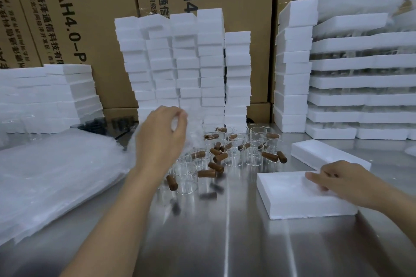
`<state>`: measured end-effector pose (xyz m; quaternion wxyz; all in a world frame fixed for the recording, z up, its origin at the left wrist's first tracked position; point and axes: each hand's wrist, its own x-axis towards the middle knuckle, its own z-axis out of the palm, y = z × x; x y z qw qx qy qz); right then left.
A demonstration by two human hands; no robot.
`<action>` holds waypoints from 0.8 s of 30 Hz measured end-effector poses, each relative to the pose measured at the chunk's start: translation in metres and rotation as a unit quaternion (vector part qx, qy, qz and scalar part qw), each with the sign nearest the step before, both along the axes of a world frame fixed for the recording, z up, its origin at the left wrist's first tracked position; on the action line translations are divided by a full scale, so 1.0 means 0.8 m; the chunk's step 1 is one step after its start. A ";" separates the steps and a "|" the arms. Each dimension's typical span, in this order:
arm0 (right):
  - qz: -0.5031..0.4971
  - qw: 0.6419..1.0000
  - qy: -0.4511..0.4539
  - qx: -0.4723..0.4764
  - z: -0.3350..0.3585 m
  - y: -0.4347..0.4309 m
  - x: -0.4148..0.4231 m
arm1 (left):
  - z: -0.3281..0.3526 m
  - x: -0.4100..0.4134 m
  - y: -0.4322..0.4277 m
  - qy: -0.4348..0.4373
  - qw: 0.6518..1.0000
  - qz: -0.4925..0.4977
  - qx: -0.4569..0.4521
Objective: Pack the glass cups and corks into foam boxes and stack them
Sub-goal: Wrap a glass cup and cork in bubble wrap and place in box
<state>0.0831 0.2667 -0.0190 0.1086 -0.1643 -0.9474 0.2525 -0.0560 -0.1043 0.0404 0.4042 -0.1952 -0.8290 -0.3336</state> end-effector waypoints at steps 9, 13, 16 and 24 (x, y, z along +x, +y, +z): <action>-0.048 0.998 0.019 0.031 -0.005 0.020 -0.007 | -0.028 0.102 0.105 -0.126 0.953 -0.210 -0.180; -0.080 0.996 0.016 0.044 -0.011 0.033 -0.011 | -0.074 0.114 0.123 -0.263 0.854 -0.239 -0.379; -0.097 0.994 0.002 0.057 -0.012 0.040 -0.013 | -0.091 0.112 0.123 -0.295 0.817 -0.256 -0.424; -0.174 0.972 -0.121 0.104 0.016 0.044 0.003 | -0.083 0.095 0.115 -0.345 0.765 -0.254 -0.482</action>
